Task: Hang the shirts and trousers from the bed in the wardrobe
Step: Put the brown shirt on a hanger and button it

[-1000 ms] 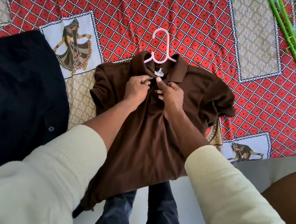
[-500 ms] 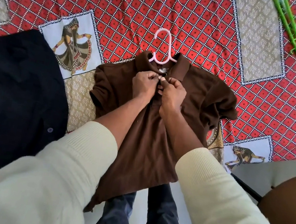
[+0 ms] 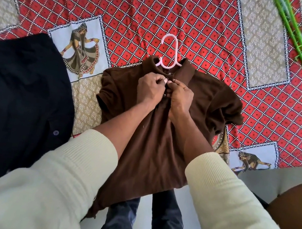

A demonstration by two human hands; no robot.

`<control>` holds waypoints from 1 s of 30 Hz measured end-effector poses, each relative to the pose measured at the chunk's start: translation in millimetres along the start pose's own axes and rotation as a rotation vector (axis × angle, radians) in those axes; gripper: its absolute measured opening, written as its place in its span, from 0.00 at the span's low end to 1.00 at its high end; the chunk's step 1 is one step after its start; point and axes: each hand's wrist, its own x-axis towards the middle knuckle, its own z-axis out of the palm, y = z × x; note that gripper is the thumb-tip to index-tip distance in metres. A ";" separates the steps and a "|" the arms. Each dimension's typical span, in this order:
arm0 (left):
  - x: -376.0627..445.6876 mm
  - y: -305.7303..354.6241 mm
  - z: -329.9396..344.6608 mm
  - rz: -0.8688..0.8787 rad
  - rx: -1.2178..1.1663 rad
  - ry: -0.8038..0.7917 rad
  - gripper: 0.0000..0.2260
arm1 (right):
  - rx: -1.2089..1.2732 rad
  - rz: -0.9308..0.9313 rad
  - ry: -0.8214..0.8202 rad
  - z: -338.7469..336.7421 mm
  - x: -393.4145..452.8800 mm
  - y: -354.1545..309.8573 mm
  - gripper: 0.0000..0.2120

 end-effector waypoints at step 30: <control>9.7 2.4 -10.6 -0.239 -0.298 -0.243 0.06 | -0.278 -0.174 -0.269 -18.9 12.8 -1.6 0.07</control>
